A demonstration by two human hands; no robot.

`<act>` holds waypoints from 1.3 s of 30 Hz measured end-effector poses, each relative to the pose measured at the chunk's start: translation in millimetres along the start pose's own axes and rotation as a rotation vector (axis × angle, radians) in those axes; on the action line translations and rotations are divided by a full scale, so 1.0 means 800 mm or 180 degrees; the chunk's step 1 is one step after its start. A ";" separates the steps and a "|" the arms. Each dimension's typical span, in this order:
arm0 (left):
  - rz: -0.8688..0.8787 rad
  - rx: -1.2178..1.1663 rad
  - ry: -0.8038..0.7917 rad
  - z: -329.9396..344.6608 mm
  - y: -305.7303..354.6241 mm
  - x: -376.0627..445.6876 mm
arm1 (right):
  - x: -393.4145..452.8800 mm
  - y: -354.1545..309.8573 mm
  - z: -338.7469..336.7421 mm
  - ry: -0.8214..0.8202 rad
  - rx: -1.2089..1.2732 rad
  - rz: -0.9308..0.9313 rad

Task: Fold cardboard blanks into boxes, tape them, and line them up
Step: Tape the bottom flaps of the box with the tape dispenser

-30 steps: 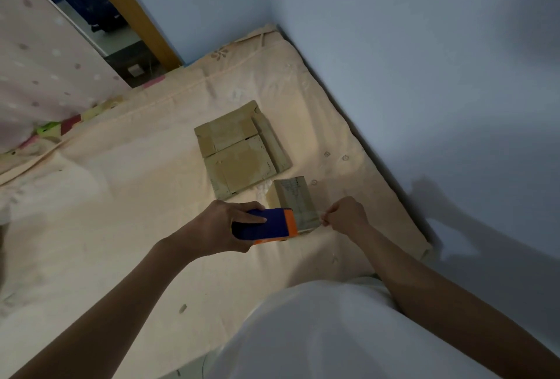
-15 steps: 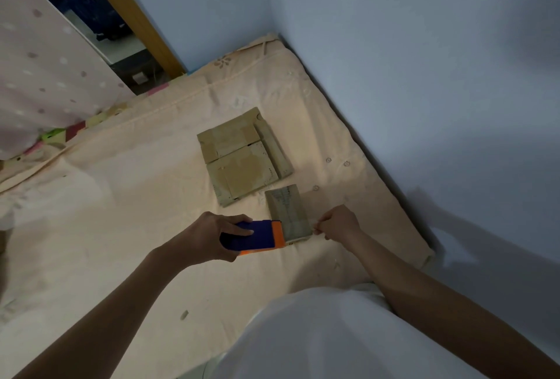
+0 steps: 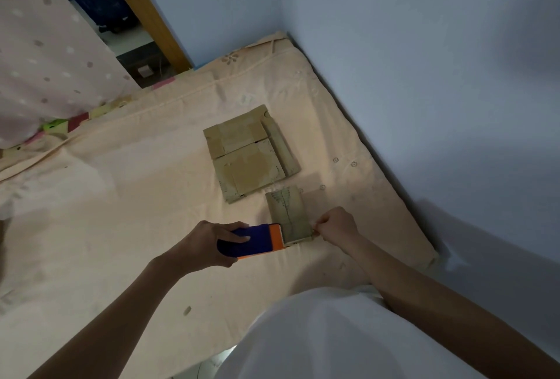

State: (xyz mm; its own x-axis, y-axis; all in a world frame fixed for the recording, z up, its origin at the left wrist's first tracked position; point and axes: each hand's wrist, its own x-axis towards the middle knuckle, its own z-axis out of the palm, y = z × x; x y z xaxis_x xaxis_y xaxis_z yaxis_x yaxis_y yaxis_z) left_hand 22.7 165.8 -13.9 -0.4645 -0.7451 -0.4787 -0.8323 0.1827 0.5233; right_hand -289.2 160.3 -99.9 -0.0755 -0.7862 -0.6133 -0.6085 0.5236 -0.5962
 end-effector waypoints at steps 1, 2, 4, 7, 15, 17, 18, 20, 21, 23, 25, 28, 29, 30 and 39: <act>0.0013 -0.0019 0.0009 0.001 -0.002 0.000 | -0.001 -0.001 0.001 0.0002 -0.0046 -0.0027; 0.0030 -0.0031 0.0020 0.002 -0.003 0.000 | -0.001 -0.001 0.002 0.0004 -0.0082 -0.0042; 0.0069 -0.0006 0.0017 0.003 -0.005 0.001 | 0.000 -0.002 0.005 0.0001 -0.0127 -0.0040; 0.0138 0.0046 0.0002 0.005 -0.009 0.003 | -0.003 -0.009 0.009 0.0001 -0.0273 0.0083; 0.0260 0.0043 0.0036 0.010 -0.014 0.004 | -0.020 -0.041 0.032 0.0598 -0.0772 0.0095; 0.0279 0.0005 0.0075 0.009 -0.014 0.004 | -0.024 -0.051 0.041 0.0613 -0.0671 0.0081; 0.0290 0.0005 0.0083 0.009 -0.015 0.003 | -0.025 -0.054 0.043 0.0588 -0.0599 0.0067; 0.0303 0.0015 0.0086 0.012 -0.018 0.001 | -0.024 -0.054 0.046 0.0518 -0.0459 -0.0030; 0.0299 -0.0001 0.0088 0.013 -0.018 0.000 | -0.022 -0.052 0.048 0.0472 -0.0395 -0.0043; 0.0309 -0.0060 0.0120 0.017 -0.018 0.000 | -0.019 -0.048 0.049 0.0467 -0.0308 -0.0031; 0.0329 -0.0127 0.0133 0.019 -0.019 0.001 | -0.013 -0.044 0.046 0.0518 -0.0321 0.0000; 0.0324 -0.0157 0.0161 0.021 -0.022 0.002 | -0.003 -0.043 0.040 0.0453 -0.0453 0.0071; 0.0343 -0.0148 0.0161 0.023 -0.023 0.001 | -0.002 -0.045 0.039 0.0419 -0.0546 0.0063; 0.0363 -0.0128 0.0157 0.024 -0.024 0.000 | -0.001 -0.049 0.040 0.0385 -0.0695 -0.0030; 0.0464 -0.0134 0.0141 0.016 -0.019 0.000 | 0.020 -0.083 0.033 -0.0747 -0.2300 -0.1603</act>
State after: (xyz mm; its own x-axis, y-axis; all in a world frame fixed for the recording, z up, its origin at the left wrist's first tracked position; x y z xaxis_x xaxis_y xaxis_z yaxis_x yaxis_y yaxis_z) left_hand 31.7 171.2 -31.2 -0.5650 -0.7403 -0.3644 -0.7432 0.2646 0.6146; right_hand -228.9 121.8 -83.9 0.4478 -0.7379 -0.5050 -0.8788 -0.2590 -0.4008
